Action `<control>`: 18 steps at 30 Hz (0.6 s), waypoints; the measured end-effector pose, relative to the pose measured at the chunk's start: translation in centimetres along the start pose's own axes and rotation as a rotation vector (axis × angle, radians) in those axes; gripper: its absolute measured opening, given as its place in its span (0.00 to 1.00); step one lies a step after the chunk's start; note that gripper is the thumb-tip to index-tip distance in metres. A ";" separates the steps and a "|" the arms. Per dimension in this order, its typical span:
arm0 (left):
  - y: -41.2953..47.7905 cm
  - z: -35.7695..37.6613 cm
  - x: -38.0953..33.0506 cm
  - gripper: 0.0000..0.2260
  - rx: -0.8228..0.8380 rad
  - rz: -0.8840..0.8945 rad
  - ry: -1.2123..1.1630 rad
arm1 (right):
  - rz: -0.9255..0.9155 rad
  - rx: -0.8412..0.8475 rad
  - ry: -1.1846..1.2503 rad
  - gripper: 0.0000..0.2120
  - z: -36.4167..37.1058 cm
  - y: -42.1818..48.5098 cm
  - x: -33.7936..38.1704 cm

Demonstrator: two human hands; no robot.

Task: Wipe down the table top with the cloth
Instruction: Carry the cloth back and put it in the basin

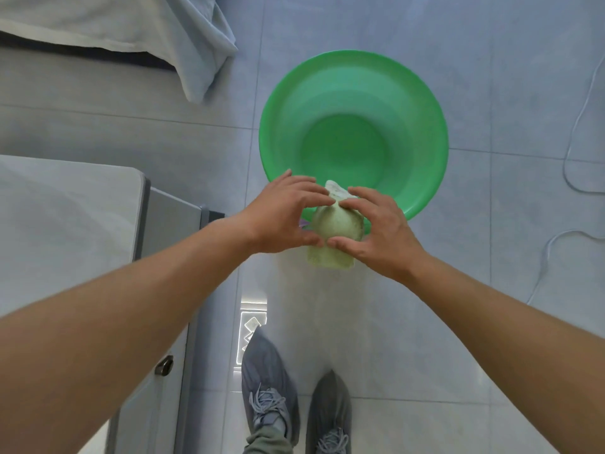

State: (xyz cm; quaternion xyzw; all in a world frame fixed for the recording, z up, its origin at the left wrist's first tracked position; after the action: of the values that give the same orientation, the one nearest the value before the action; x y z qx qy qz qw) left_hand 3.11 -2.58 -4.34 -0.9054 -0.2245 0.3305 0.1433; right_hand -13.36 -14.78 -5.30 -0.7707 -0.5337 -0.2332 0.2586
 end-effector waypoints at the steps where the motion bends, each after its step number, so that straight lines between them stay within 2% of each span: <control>1: 0.1 0.2 0.2 0.34 0.000 -0.003 0.042 | -0.014 0.017 -0.008 0.34 0.0 0.0 -0.1; 4: 0.4 0.3 0.1 0.36 -0.046 0.010 0.126 | -0.048 0.043 -0.024 0.34 0.2 -0.1 -0.4; 11: 0.9 1.0 0.0 0.29 -0.100 -0.039 0.090 | -0.045 -0.013 -0.125 0.28 1.0 -0.2 -0.4; 18: 0.7 0.9 -0.4 0.30 -0.080 -0.036 0.055 | -0.049 0.005 -0.091 0.32 0.6 -0.2 -0.4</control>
State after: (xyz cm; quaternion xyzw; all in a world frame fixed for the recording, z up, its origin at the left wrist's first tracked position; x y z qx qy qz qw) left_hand 2.50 -3.23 -5.07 -0.9150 -0.2497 0.2937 0.1188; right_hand -13.66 -14.60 -5.94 -0.7666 -0.5642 -0.2027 0.2301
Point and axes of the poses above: each hand's wrist, its own y-axis towards the middle knuckle, its own z-axis out of the palm, x = y × z, the point moved 2 cm from there along y, towards the middle knuckle, and after that the axes turned 13 degrees about -z, right-handed, at the moved point
